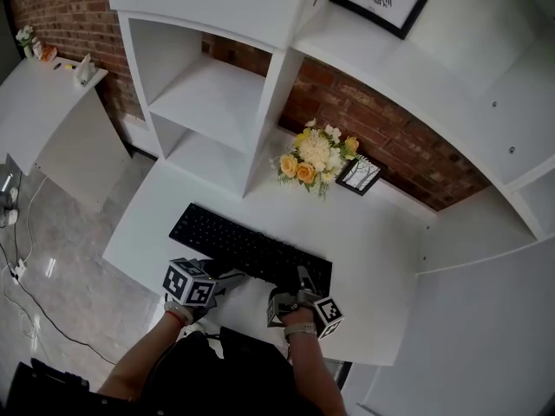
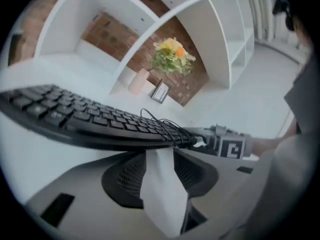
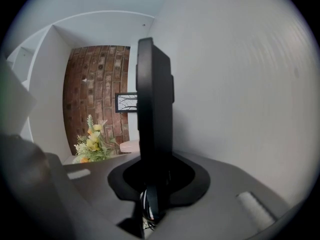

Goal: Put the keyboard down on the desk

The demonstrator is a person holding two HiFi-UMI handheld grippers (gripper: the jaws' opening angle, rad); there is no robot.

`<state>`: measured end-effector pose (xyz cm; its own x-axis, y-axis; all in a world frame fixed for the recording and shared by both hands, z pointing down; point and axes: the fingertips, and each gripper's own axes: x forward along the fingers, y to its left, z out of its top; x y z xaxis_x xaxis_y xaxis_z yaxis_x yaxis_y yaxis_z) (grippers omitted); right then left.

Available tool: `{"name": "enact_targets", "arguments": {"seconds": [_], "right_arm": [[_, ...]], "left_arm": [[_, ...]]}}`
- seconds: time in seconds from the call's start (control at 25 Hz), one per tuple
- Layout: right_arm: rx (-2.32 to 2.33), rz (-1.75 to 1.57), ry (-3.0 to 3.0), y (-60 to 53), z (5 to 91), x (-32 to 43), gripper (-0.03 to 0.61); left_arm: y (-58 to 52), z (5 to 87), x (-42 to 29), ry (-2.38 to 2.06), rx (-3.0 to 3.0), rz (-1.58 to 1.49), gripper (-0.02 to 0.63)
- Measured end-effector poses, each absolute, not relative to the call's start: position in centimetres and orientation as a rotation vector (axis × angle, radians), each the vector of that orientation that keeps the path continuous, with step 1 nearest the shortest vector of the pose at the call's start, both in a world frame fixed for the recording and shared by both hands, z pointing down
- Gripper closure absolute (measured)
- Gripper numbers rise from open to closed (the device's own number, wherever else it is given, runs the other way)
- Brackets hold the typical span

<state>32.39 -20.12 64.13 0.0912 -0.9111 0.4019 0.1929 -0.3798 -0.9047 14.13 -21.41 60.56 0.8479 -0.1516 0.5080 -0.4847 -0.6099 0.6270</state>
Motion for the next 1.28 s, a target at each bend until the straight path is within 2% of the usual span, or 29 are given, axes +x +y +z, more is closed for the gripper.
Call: {"name": "enact_targets", "arguments": {"seconds": [0.04, 0.2, 0.32, 0.64, 0.84, 1.0, 1.28], "right_arm": [[-1.419, -1.471, 0.769, -20.1, 64.1, 32.4, 0.511], [-1.417, -1.475, 0.79, -20.3, 64.2, 32.5, 0.511], [-1.414, -1.478, 0.83, -20.4, 64.1, 32.3, 0.509], [-1.425, -1.541, 0.983, -20.6, 63.7, 32.3, 0.498], [-1.439, -1.594, 1.193, -20.6, 62.5, 31.1, 0.434], [-1.427, -1.633, 1.401, -19.7, 61.5, 29.9, 0.407], [-1.402, -1.658, 1.695, -17.8, 60.5, 27.9, 0.4]], "left_arm": [[-21.4, 60.8, 14.0, -0.49, 2.253, 0.588, 0.456], [-22.0, 61.5, 13.4, -0.597, 2.275, 0.621, 0.58], [-22.0, 61.6, 13.0, -0.634, 2.254, 0.611, 0.617], [-21.8, 61.8, 13.1, -0.613, 2.194, 0.581, 0.621], [-22.0, 61.6, 13.1, -0.616, 2.172, 0.56, 0.621], [-22.1, 61.6, 13.1, -0.619, 2.151, 0.545, 0.621], [-22.2, 61.6, 12.9, -0.601, 2.147, 0.551, 0.623]]}}
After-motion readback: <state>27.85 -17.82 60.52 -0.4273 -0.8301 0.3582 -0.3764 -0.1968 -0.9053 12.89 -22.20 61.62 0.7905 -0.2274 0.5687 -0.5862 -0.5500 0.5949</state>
